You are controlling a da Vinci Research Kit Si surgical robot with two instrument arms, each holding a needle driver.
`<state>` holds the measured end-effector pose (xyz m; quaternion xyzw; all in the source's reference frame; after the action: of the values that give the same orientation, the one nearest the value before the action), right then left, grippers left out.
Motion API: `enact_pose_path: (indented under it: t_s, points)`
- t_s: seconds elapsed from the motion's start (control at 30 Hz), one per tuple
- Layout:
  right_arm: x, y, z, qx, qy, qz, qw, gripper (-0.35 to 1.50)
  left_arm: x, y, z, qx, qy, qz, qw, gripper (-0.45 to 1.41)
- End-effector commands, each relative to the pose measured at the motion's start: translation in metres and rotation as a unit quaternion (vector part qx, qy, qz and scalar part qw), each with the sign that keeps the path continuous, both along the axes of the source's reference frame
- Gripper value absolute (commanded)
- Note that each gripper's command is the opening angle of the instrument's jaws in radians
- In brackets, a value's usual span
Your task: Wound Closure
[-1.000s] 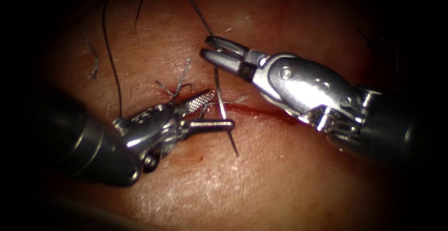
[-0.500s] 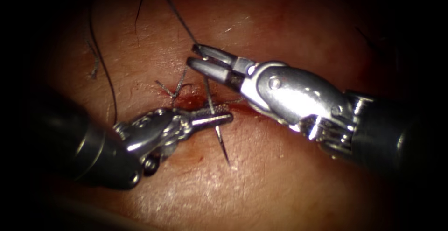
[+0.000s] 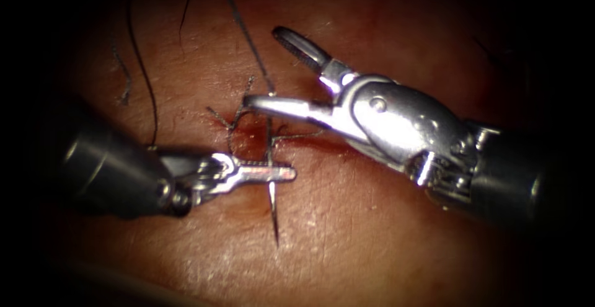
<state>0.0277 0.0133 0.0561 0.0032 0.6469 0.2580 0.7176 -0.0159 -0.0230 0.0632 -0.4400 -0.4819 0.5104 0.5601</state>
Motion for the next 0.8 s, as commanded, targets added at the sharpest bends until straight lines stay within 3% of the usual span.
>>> enact_pose_path:
  t_s: [0.03,0.5,0.8]
  points:
    - [0.0005,-0.0003,0.0003,0.018,-0.007,-0.012,1.000,1.45,-0.0001,-0.0008,0.0004,0.000,-0.004,0.006,1.000,-0.45]
    - [0.0012,-0.0052,0.0019,0.119,-0.005,-0.134,0.984,1.38,-0.0001,-0.0008,0.0000,0.002,-0.004,0.019,1.000,-0.45]
    - [0.0013,-0.0062,0.0027,0.141,0.007,-0.150,0.979,1.45,-0.0001,-0.0008,0.0000,-0.001,-0.006,0.021,1.000,-0.45]
